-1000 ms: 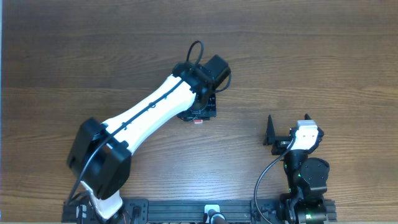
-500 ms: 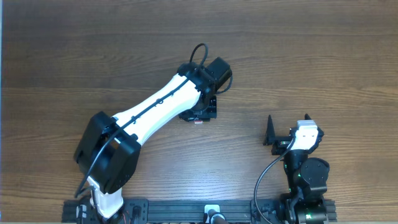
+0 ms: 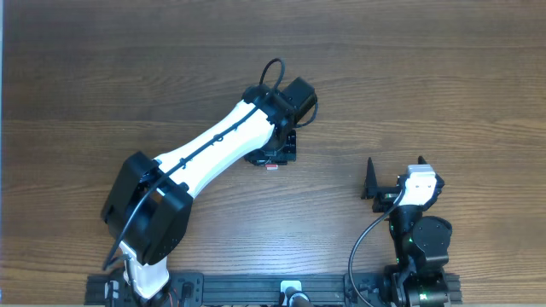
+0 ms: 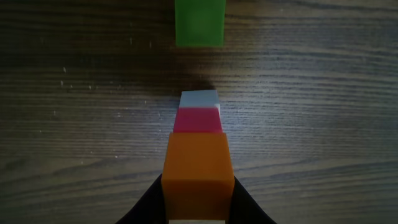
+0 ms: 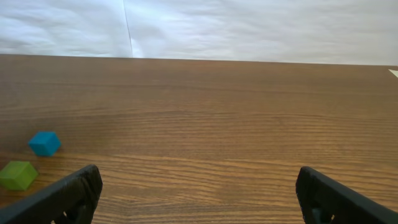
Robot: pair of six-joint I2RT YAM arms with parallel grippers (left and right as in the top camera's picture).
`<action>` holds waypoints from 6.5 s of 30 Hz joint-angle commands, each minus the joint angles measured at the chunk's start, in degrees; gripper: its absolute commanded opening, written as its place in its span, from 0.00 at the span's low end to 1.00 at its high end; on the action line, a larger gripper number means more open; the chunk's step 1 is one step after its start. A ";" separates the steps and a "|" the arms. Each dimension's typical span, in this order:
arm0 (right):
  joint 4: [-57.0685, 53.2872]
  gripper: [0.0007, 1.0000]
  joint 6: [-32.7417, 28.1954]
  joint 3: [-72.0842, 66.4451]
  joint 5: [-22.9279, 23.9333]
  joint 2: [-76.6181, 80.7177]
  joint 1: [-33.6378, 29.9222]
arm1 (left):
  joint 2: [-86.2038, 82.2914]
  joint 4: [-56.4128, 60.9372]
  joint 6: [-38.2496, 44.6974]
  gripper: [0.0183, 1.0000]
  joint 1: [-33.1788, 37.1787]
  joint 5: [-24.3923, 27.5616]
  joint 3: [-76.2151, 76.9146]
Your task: Stack Cubes
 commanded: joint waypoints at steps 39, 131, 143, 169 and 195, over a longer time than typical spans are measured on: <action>-0.13 0.99 -0.22 -0.35 -0.44 -0.28 0.37 | 2.25 0.48 0.83 0.11 0.39 -1.14 0.74; -0.11 0.99 -0.22 -0.35 -0.44 -0.28 0.35 | -2.80 2.49 2.40 1.00 2.80 0.24 0.76; -0.11 0.99 -0.22 -0.35 -0.44 -0.28 0.35 | -16.94 3.50 10.29 1.00 17.29 -18.08 0.76; -0.11 0.99 -0.22 -0.35 -0.44 -0.28 0.35 | -65.24 45.79 22.01 1.00 36.92 -18.69 -42.58; -0.11 0.99 -0.22 -0.35 -0.44 -0.28 0.37 | -104.39 67.84 21.40 1.00 25.11 -21.99 -84.02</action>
